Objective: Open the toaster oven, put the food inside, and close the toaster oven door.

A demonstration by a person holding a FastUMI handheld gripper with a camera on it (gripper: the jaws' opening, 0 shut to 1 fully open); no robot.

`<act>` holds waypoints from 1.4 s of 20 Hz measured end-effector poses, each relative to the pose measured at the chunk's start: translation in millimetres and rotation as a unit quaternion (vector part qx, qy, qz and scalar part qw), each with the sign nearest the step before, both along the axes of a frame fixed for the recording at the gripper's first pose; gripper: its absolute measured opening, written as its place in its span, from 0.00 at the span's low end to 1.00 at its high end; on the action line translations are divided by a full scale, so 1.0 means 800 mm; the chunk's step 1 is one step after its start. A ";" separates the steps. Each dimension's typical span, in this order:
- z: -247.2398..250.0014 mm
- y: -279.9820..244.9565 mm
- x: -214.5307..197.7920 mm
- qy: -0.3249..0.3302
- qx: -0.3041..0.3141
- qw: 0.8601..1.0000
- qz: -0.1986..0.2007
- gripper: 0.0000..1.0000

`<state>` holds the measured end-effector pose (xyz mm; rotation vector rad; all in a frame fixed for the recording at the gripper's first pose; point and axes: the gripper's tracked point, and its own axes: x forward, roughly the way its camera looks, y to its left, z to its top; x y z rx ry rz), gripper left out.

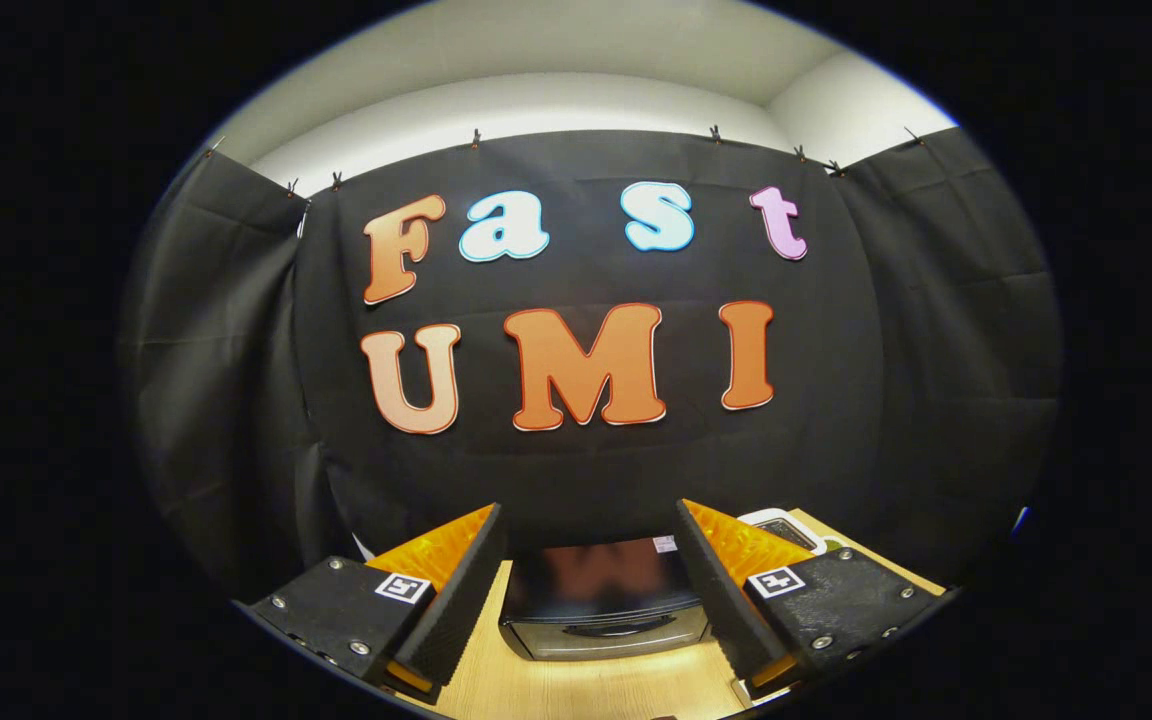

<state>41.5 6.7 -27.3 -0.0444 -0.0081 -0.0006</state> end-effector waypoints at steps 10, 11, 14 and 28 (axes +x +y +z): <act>-0.108 -0.026 0.060 0.035 -0.009 0.999 0.006 1.00; -0.115 -0.027 0.068 0.031 -0.012 0.999 0.008 0.99; -0.147 -0.034 0.093 0.038 -0.024 0.999 0.006 0.99; -0.301 -0.084 0.155 0.191 -0.037 0.980 -0.041 0.99</act>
